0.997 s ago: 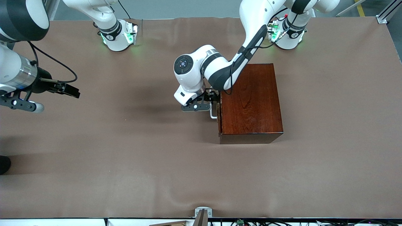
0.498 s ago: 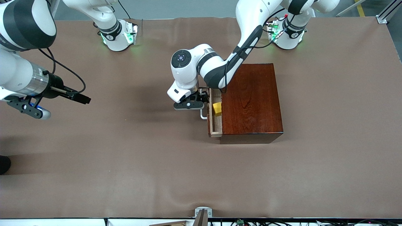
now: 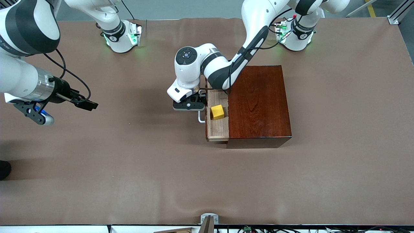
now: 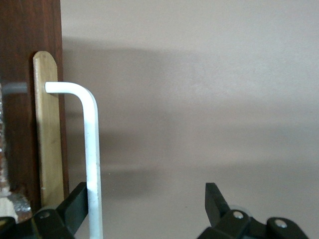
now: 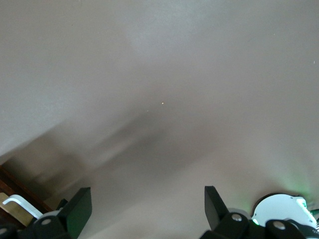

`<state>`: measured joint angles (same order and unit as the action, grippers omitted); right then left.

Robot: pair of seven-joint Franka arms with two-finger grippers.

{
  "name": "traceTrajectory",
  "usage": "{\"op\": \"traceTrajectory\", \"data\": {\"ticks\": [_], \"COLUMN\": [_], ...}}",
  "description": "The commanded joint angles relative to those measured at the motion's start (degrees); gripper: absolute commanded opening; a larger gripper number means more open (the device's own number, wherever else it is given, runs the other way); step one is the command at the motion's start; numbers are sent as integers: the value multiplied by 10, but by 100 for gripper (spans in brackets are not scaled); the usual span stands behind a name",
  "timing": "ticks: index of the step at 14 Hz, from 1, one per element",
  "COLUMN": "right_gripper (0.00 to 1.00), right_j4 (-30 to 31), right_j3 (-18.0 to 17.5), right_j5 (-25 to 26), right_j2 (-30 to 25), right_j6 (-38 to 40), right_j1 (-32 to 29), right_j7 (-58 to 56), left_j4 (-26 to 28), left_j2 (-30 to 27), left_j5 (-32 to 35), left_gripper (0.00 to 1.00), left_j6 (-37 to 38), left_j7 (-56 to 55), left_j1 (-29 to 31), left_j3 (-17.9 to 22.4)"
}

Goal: Open drawer, take yellow block, close drawer
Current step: 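Pull the drawer open with the left gripper while the right gripper approaches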

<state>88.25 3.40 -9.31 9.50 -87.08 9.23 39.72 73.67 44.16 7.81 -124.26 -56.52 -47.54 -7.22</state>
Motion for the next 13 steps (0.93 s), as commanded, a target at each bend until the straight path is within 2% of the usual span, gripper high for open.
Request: {"op": "traceTrajectory", "data": {"ticks": [1, 8, 13], "right_gripper": [100, 100, 100], "right_j4": [-7, -8, -9], "right_j3": [2, 2, 1], "right_j5": [-26, -34, -36], "right_j2": [7, 21, 28], "right_j6": [0, -31, -37], "right_j1": [10, 58, 61], "right_j7": [48, 204, 243], "left_j4": [-20, -27, -35], "left_j2": [20, 26, 27], "left_j5": [-9, -10, -29], "left_gripper": [100, 100, 100], "left_j6": [-26, -54, -79], "left_j7": [-11, -12, -12], "left_j1": [-4, -18, -23], "left_j3": [-1, -4, -4]}}
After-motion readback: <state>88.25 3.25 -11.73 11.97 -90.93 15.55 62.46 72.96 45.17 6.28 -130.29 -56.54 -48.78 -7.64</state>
